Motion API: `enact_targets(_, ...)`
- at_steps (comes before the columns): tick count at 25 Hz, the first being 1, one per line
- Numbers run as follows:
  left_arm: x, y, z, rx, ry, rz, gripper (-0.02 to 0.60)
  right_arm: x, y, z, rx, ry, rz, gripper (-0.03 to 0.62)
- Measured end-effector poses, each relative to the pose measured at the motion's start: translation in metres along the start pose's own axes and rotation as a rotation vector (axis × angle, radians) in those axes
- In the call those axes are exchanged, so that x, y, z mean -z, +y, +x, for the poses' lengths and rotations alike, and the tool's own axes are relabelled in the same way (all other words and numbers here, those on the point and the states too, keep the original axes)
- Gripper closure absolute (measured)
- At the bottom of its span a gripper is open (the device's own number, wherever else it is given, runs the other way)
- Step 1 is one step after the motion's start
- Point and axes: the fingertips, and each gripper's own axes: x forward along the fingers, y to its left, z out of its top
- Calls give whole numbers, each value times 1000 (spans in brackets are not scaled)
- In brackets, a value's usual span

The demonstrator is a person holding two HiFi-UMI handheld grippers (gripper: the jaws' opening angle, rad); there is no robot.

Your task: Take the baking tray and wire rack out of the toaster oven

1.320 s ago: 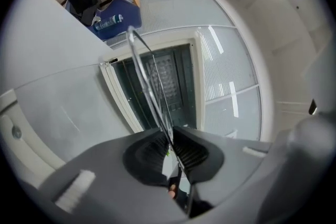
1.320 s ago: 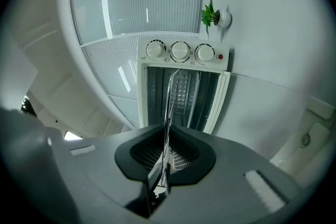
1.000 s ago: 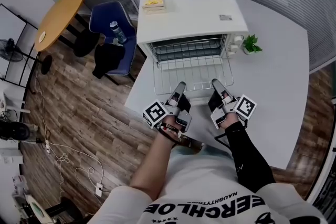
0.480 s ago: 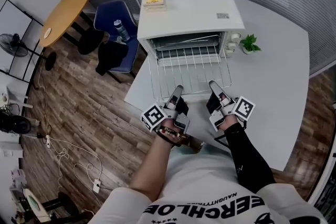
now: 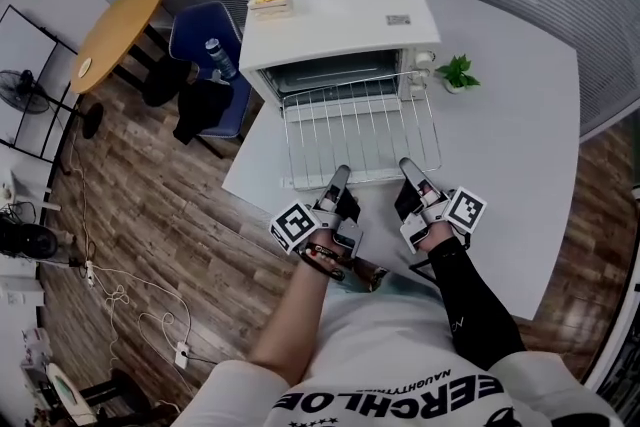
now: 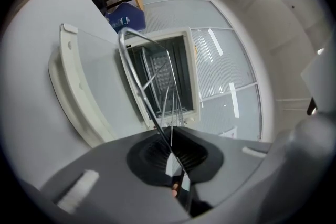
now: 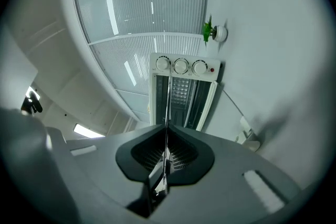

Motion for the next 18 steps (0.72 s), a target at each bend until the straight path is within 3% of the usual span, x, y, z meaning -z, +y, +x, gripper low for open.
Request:
enact_targets(10, 59, -20, 38, 43, 118, 4, 526, -50, -4, -56, 20, -136, -16, 585)
enact_targets(18, 114, -36, 69, 86, 269, 19, 526, -86, -6, -112, 63, -288, -33, 585)
